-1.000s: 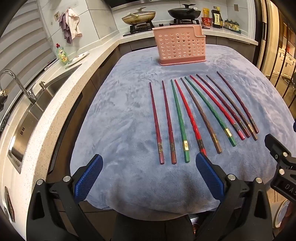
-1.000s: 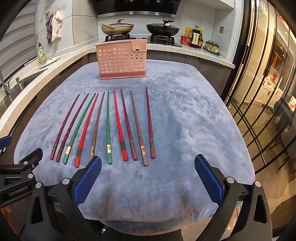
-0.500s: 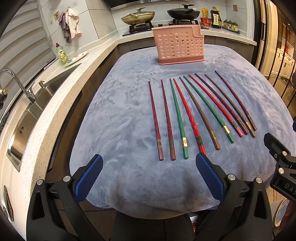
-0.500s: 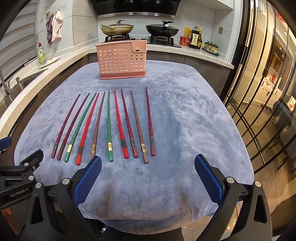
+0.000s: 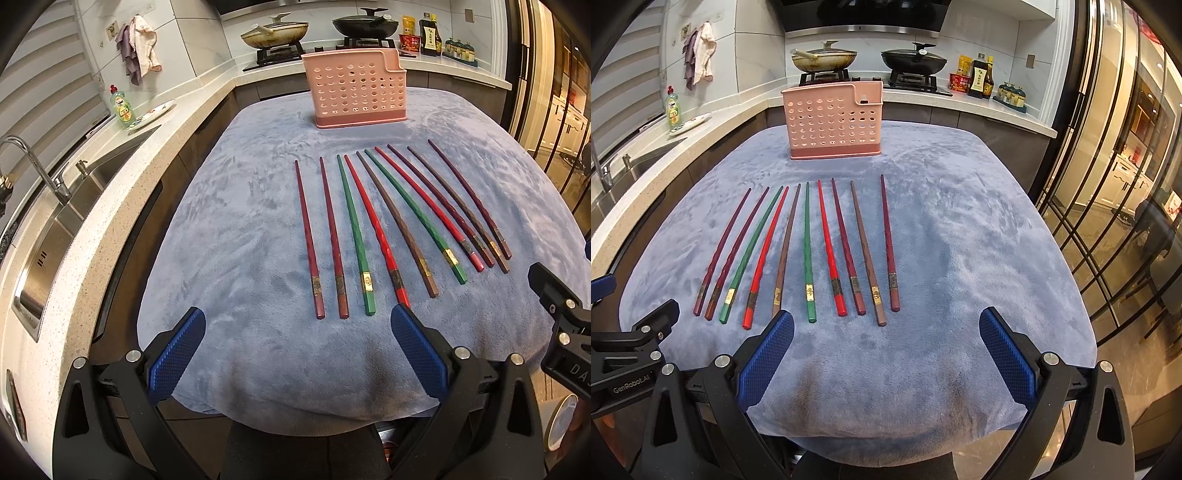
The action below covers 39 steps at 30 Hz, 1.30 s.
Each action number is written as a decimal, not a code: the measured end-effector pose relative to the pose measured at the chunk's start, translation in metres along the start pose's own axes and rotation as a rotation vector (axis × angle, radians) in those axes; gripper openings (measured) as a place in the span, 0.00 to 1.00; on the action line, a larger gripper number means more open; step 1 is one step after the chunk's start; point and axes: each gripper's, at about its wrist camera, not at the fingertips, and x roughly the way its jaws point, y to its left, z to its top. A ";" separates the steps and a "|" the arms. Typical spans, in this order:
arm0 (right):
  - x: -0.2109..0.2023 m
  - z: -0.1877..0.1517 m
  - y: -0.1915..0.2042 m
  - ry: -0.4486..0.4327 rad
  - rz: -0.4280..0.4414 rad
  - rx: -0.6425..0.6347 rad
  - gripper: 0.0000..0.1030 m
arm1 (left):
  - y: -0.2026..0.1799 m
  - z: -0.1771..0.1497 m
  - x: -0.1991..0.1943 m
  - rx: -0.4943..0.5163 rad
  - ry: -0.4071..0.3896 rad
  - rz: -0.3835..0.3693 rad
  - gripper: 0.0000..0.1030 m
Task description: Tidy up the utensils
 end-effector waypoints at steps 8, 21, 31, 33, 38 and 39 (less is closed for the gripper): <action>0.000 0.001 0.000 0.000 0.000 0.000 0.93 | 0.000 0.000 0.000 0.000 0.001 0.000 0.93; -0.001 0.001 0.001 -0.002 -0.001 -0.006 0.93 | 0.000 0.000 0.000 -0.001 0.001 0.001 0.93; -0.001 0.002 0.001 -0.001 -0.002 -0.005 0.93 | 0.000 -0.001 0.001 -0.002 0.002 0.000 0.93; 0.000 0.003 0.001 -0.001 -0.004 -0.004 0.93 | 0.000 -0.001 0.001 -0.002 0.003 0.000 0.93; 0.001 0.002 0.001 0.001 -0.004 -0.004 0.93 | 0.000 0.000 0.001 -0.003 0.003 0.001 0.93; 0.001 0.002 0.001 0.000 -0.004 -0.004 0.93 | 0.000 0.000 0.001 -0.003 0.003 0.000 0.93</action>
